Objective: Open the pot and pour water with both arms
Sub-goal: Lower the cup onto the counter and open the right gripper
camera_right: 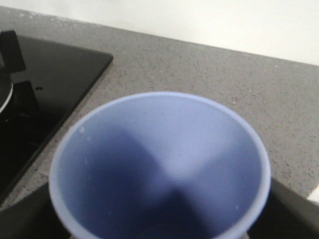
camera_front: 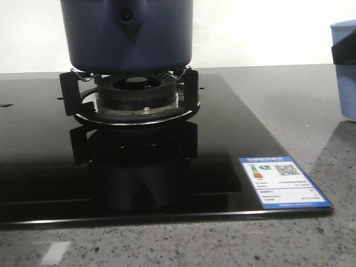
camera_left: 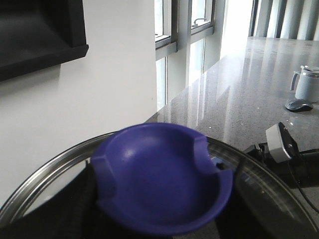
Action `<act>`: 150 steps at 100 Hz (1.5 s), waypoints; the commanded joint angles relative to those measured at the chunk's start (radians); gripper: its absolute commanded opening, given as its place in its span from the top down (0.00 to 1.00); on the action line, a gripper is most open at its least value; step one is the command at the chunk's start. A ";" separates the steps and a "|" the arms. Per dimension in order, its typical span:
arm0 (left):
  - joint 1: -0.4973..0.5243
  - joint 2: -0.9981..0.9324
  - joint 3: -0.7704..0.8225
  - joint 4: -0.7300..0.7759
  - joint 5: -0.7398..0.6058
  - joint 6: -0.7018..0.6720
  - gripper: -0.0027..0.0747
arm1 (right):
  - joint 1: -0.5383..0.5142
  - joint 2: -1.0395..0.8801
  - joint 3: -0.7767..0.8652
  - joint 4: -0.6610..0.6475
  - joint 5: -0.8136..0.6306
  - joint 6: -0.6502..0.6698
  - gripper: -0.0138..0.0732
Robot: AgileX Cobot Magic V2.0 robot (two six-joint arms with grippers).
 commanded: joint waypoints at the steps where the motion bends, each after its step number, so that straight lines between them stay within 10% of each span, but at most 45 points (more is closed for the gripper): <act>1: 0.001 -0.011 -0.023 -0.099 -0.032 0.006 0.65 | -0.005 -0.024 -0.028 0.015 -0.110 0.000 0.12; 63: -0.105 0.216 -0.023 -0.135 -0.123 0.134 0.65 | -0.005 -0.327 -0.140 0.015 -0.071 0.000 0.10; 75: -0.105 0.280 -0.023 -0.137 -0.133 0.134 0.65 | -0.005 -0.404 -0.140 0.015 -0.039 0.020 0.30; 89: -0.105 0.337 -0.023 -0.158 -0.134 0.136 0.65 | -0.005 -0.500 -0.140 0.015 0.006 0.042 0.92; 150: -0.118 0.394 -0.025 -0.177 -0.099 0.247 0.59 | -0.005 -0.585 -0.140 0.019 0.108 0.042 0.92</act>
